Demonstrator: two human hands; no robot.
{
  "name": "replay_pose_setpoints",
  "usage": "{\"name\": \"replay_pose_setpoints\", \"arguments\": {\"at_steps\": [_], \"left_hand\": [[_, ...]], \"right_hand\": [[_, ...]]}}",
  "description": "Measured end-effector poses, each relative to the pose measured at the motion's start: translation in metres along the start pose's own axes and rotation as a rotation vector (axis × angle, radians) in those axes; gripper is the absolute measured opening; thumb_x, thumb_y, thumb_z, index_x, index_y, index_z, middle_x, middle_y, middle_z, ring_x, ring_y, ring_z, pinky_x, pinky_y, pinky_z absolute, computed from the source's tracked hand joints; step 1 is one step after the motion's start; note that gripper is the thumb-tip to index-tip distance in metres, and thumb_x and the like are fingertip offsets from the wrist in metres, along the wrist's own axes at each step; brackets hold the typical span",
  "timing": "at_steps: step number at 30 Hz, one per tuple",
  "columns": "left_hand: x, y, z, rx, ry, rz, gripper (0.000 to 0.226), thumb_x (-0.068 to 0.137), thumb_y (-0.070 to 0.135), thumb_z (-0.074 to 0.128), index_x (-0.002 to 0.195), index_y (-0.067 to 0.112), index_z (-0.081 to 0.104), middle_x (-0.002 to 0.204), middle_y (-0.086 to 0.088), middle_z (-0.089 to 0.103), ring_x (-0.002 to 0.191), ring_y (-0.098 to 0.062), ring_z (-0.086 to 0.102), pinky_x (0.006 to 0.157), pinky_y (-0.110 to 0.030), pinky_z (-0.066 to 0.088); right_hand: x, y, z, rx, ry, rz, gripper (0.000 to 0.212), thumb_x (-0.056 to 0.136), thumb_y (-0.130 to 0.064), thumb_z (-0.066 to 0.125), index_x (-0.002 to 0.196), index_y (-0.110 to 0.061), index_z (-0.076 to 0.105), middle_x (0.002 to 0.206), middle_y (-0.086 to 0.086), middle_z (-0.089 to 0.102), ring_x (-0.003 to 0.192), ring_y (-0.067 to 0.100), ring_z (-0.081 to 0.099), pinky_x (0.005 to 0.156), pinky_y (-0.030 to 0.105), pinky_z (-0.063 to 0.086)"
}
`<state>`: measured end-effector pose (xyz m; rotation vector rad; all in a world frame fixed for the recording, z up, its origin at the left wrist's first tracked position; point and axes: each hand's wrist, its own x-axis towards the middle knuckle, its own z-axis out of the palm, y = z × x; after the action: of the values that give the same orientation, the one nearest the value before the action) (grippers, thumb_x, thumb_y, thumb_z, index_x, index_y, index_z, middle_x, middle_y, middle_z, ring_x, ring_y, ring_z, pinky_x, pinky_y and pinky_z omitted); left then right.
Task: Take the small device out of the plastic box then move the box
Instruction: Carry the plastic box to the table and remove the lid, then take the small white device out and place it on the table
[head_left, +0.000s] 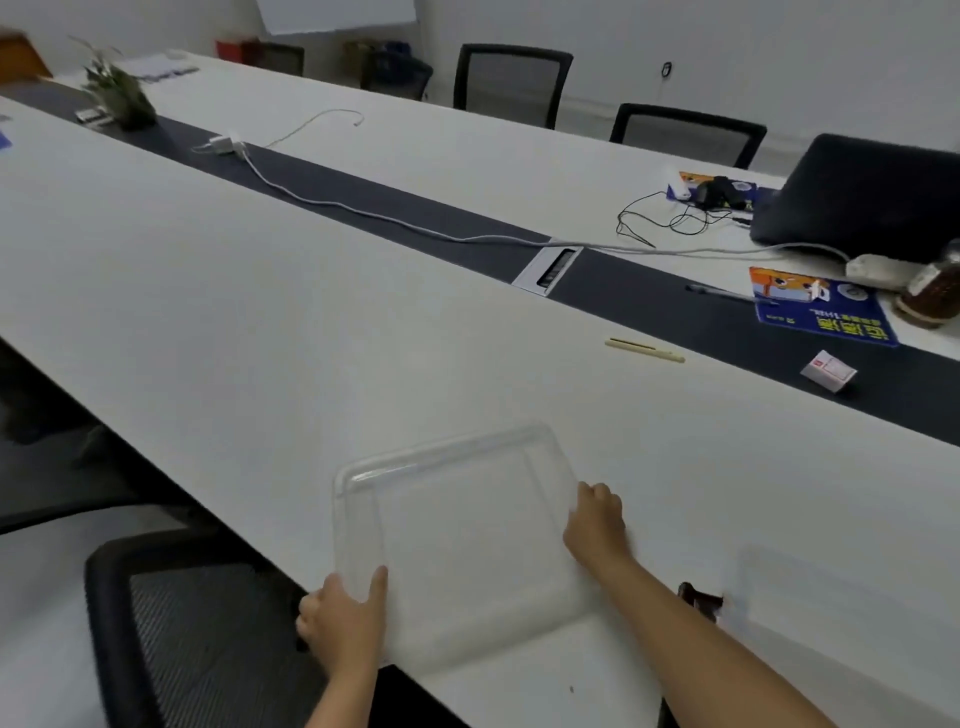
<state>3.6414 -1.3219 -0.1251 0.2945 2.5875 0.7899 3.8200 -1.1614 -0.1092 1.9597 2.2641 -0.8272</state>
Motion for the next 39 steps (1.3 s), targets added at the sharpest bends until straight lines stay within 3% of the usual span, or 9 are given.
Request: {"name": "replay_pose_setpoints", "arguments": {"at_steps": [11, 15, 18, 21, 24, 28, 33, 36, 39], "left_hand": [[-0.024, 0.021, -0.004, 0.091, -0.094, 0.186, 0.06, 0.076, 0.025, 0.065, 0.125, -0.001, 0.042, 0.134, -0.031, 0.036, 0.123, -0.044, 0.028, 0.1, -0.056, 0.028], [-0.078, 0.059, 0.003, -0.028, -0.261, 0.475, 0.05, 0.08, 0.018, 0.06, 0.125, 0.001, 0.046, 0.132, -0.027, 0.042, 0.125, -0.039, 0.031, 0.103, -0.049, 0.029], [-0.133, 0.08, 0.019, -0.098, -0.472, 0.69, 0.044, 0.081, 0.018, 0.059, 0.123, 0.008, 0.049, 0.114, -0.011, 0.054, 0.105, -0.025, 0.049, 0.087, -0.036, 0.041], [-0.183, 0.093, 0.039, -0.105, -0.66, 0.813, 0.046, 0.083, 0.022, 0.056, 0.126, 0.015, 0.045, 0.104, 0.004, 0.047, 0.094, -0.014, 0.049, 0.078, -0.026, 0.039], [-0.215, 0.096, 0.054, -0.028, -0.689, 0.912, 0.042, 0.085, 0.023, 0.051, 0.126, 0.017, 0.044, 0.092, 0.007, 0.048, 0.084, -0.009, 0.047, 0.069, -0.017, 0.033], [-0.228, 0.092, 0.064, -0.057, -0.646, 0.929, 0.044, 0.087, 0.015, 0.047, 0.13, 0.02, 0.041, 0.088, 0.006, 0.049, 0.075, 0.0, 0.044, 0.065, -0.011, 0.035], [-0.231, 0.091, 0.065, -0.027, -0.607, 0.897, 0.044, 0.086, 0.012, 0.05, 0.129, 0.012, 0.044, 0.095, -0.006, 0.054, 0.083, -0.017, 0.051, 0.066, -0.02, 0.031], [-0.232, 0.089, 0.066, -0.012, -0.588, 0.943, 0.041, 0.086, 0.013, 0.049, 0.127, 0.014, 0.046, 0.087, -0.006, 0.052, 0.072, -0.008, 0.046, 0.058, -0.018, 0.03], [-0.231, 0.089, 0.066, 0.025, -0.576, 0.955, 0.039, 0.087, 0.016, 0.047, 0.126, 0.013, 0.047, 0.083, -0.005, 0.052, 0.071, -0.012, 0.046, 0.058, -0.018, 0.031]], "right_hand": [[-0.026, -0.01, -0.021, -0.018, 0.025, 0.038, 0.046, 0.09, -0.026, 0.042, 0.129, -0.002, 0.035, 0.141, 0.016, 0.032, 0.13, 0.031, 0.025, 0.104, 0.038, 0.03], [-0.077, 0.021, -0.081, 0.226, 0.306, -0.116, 0.046, 0.087, -0.029, 0.043, 0.125, -0.003, 0.047, 0.136, 0.011, 0.043, 0.13, 0.023, 0.03, 0.103, 0.027, 0.029], [-0.134, 0.079, -0.106, 0.33, 0.485, -0.062, 0.04, 0.081, -0.028, 0.046, 0.108, -0.002, 0.06, 0.11, 0.01, 0.06, 0.102, 0.016, 0.05, 0.087, 0.02, 0.034], [-0.171, 0.148, -0.108, 0.184, 0.269, 0.106, 0.032, 0.085, -0.027, 0.051, 0.109, -0.007, 0.059, 0.1, 0.007, 0.062, 0.096, 0.021, 0.057, 0.085, 0.029, 0.047], [-0.184, 0.201, -0.096, -0.13, -0.22, 0.247, 0.052, 0.084, -0.039, 0.05, 0.13, -0.016, 0.04, 0.128, 0.007, 0.05, 0.118, 0.023, 0.047, 0.095, 0.031, 0.041], [-0.184, 0.226, -0.078, -0.244, -0.553, 0.238, 0.084, 0.075, -0.04, 0.064, 0.14, -0.017, 0.017, 0.14, 0.013, 0.031, 0.126, 0.031, 0.034, 0.1, 0.041, 0.038], [-0.179, 0.215, -0.06, -0.367, -0.533, 0.15, 0.095, 0.068, -0.034, 0.073, 0.138, -0.006, 0.015, 0.137, 0.018, 0.031, 0.121, 0.035, 0.038, 0.098, 0.043, 0.039], [-0.178, 0.211, -0.054, -0.434, -0.466, 0.095, 0.086, 0.07, -0.028, 0.072, 0.134, -0.001, 0.021, 0.133, 0.019, 0.037, 0.116, 0.034, 0.042, 0.094, 0.041, 0.042], [-0.176, 0.215, -0.066, -0.198, -0.345, 0.149, 0.066, 0.068, -0.036, 0.068, 0.119, -0.007, 0.038, 0.122, 0.012, 0.047, 0.106, 0.028, 0.049, 0.081, 0.033, 0.042]]}}
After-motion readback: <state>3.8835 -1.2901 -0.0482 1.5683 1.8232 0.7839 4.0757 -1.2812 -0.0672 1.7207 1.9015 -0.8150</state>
